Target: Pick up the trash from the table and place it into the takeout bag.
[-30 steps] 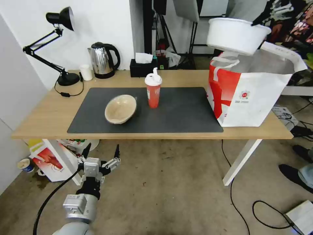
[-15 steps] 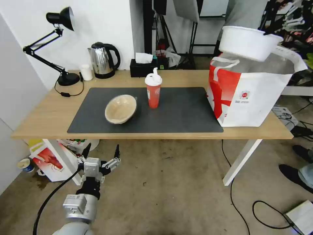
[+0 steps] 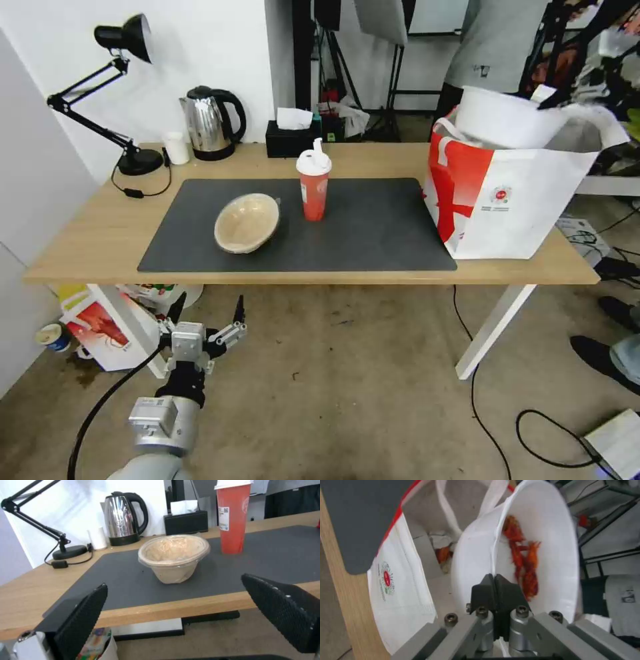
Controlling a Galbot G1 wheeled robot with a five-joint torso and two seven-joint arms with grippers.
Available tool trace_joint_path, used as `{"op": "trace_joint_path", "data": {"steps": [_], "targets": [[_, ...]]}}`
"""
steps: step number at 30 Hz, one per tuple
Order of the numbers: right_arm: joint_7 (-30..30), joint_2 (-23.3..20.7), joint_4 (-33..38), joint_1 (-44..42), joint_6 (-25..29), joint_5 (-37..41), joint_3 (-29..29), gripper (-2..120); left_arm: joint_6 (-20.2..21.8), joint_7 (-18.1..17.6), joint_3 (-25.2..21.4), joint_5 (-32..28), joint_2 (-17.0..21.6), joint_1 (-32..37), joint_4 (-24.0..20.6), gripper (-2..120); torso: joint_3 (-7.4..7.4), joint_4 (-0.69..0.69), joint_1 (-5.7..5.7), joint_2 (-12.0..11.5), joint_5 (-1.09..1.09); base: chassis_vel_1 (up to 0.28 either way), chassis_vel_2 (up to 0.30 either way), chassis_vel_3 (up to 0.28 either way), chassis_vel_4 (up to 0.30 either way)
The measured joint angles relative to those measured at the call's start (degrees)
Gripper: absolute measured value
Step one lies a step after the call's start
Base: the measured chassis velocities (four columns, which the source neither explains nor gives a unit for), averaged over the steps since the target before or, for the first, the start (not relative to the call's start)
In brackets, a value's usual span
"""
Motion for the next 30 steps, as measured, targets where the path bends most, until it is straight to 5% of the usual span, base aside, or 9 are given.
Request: {"op": "trace_joint_path", "data": {"steps": [27, 30], "targets": [[2.81, -0.51, 0.46, -3.81, 1.29, -1.24, 0.57, 0, 0.0, 0.0, 0.0, 0.0, 0.0, 0.0, 0.0, 100, 0.0, 0.0, 0.0, 0.0, 0.0, 0.0, 0.0, 0.0, 0.0], [2.82, -0.69, 0.72, -2.11, 1.29, -1.36, -0.8, 7, 0.0, 0.0, 0.0, 0.0, 0.0, 0.0, 0.0, 100, 0.0, 0.0, 0.0, 0.0, -0.01, 0.0, 0.0, 0.0, 0.0]]}}
